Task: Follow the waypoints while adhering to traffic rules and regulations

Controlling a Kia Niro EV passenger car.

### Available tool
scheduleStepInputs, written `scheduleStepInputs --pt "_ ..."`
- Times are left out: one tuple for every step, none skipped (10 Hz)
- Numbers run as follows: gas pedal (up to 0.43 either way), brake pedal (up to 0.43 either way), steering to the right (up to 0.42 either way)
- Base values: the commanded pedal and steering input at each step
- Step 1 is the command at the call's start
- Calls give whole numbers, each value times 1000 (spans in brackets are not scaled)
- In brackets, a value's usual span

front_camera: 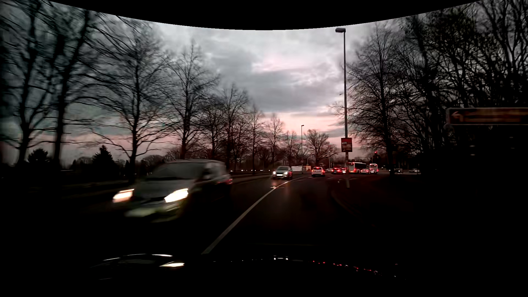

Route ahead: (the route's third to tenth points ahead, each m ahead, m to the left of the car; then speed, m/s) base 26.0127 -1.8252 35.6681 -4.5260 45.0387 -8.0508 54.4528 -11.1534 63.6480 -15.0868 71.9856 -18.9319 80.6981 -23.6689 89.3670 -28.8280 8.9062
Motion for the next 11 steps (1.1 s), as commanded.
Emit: scheduleStepInputs --pt "0 0 50" --pt "0 0 49" --pt "0 0 49" --pt "0 0 49" --pt "0 0 48" --pt "0 0 47" --pt "0 0 46" --pt "0 0 45" --pt "0 0 45" --pt "0 0 45" --pt "0 0 45"
